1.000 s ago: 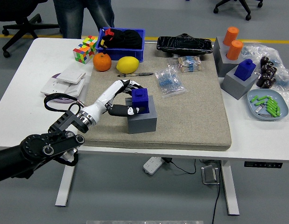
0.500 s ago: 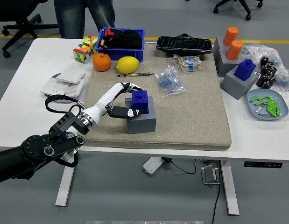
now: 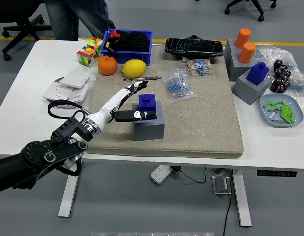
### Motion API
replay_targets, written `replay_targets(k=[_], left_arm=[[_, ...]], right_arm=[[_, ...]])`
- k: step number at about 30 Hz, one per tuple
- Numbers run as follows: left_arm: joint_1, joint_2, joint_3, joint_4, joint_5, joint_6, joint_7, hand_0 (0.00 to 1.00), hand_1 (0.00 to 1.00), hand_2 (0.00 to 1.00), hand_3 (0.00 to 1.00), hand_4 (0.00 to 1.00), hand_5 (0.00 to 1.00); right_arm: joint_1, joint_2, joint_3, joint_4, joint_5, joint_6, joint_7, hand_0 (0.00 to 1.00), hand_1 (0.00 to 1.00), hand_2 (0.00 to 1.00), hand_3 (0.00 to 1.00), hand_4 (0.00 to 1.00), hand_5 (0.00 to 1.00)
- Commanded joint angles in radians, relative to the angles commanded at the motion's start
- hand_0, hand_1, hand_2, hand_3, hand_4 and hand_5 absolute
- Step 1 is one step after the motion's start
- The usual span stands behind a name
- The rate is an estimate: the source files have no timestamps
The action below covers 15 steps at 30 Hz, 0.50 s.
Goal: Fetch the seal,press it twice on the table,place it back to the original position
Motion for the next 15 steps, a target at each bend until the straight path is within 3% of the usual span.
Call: replay_targets(k=[8, 15], left_arm=[[0.002, 0.029, -0.031, 0.013, -0.013, 0.013, -0.016, 0.998, 0.998, 0.998, 0.998, 0.998, 0.565], [0.009, 0.095, -0.068, 0.098, -0.132, 0.055, -0.120, 0.998, 0.998, 0.998, 0.998, 0.998, 0.585]], right_arm=[[0.001, 0.001, 0.001, -0.001, -0.003, 0.001, 0.001, 0.715, 0.630, 0.627, 0.602, 0.712, 0.487], [-0.002, 0.001, 0.010, -0.005, -0.009, 0.001, 0.001, 0.715, 0.630, 0.627, 0.602, 0.712, 0.487]])
